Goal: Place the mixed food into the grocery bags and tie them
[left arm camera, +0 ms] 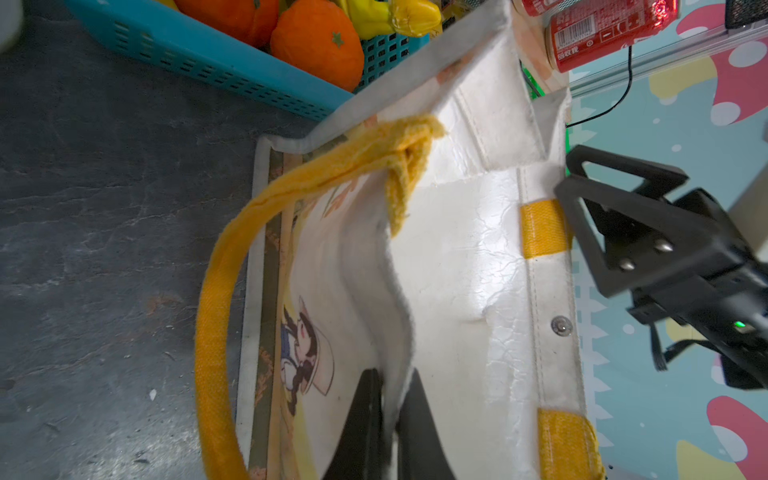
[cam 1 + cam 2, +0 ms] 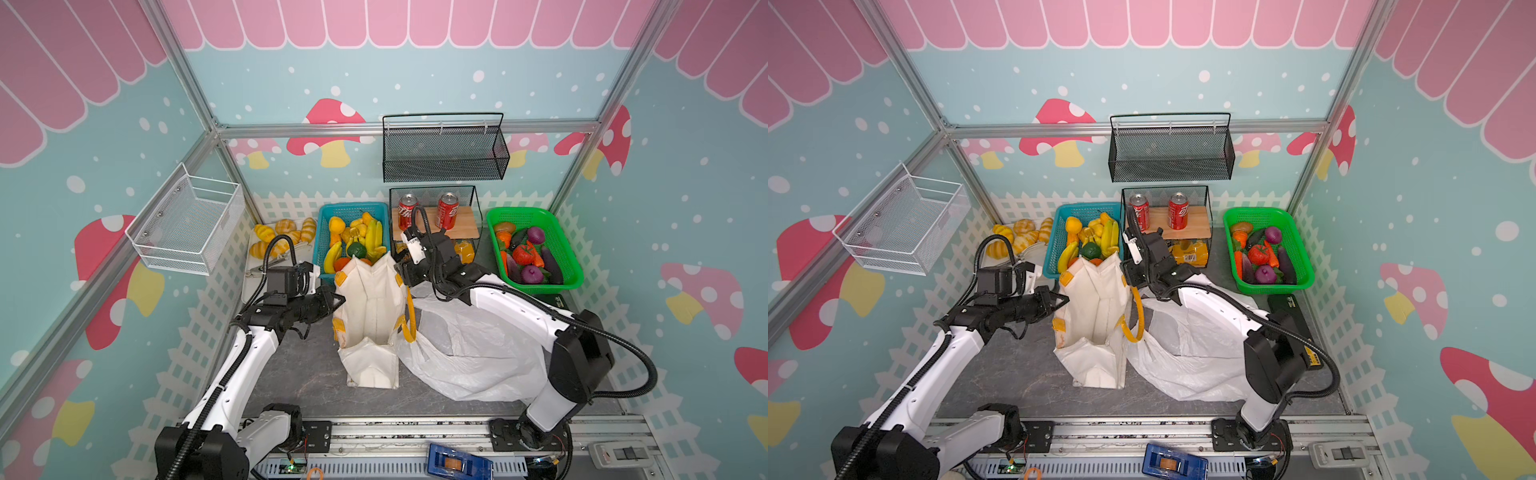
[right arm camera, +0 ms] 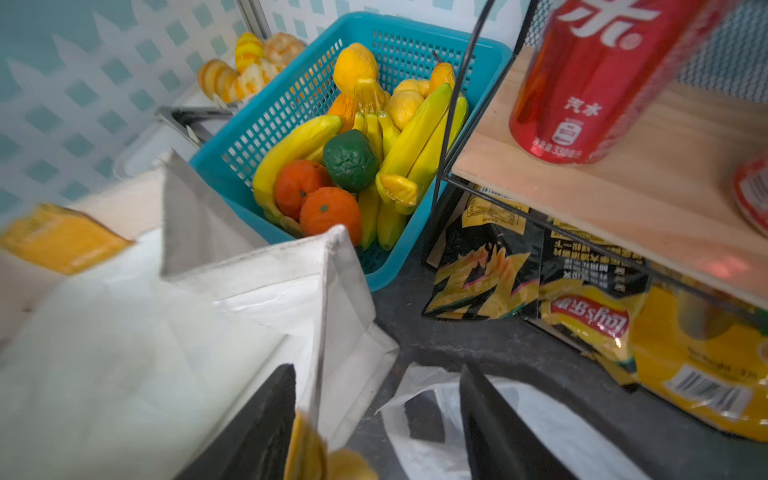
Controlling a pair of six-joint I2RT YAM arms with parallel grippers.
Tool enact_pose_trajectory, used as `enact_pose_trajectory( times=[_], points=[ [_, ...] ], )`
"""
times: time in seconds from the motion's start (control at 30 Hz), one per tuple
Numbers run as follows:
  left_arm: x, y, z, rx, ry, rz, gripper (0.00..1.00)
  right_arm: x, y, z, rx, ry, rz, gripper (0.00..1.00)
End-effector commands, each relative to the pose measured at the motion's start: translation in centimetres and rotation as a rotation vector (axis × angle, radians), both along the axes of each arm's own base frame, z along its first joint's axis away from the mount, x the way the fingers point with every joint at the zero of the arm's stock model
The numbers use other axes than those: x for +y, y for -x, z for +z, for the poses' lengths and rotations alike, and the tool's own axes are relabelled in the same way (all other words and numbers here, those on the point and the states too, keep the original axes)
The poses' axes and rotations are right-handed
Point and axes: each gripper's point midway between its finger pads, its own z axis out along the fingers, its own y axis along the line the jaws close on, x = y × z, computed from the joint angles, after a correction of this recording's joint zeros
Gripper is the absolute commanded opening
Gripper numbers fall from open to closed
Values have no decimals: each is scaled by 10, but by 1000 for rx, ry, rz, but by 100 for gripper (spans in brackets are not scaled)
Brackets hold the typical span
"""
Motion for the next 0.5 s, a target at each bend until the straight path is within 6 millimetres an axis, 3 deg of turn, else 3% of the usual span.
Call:
enact_pose_trajectory(
  times=[0.0,0.07,0.2,0.47],
  points=[
    [7,-7,-6,-12,-26,45,0,-22,23,29,-17,-99,56,85],
    [8,-7,-6,-20,-31,48,0,-45,26,27,12,-161,40,86],
    [10,-7,-6,-33,-45,53,0,-81,16,0,78,-321,-68,86],
    [9,-6,-3,-49,-40,49,0,-81,-37,-49,158,-683,-319,76]
  ],
)
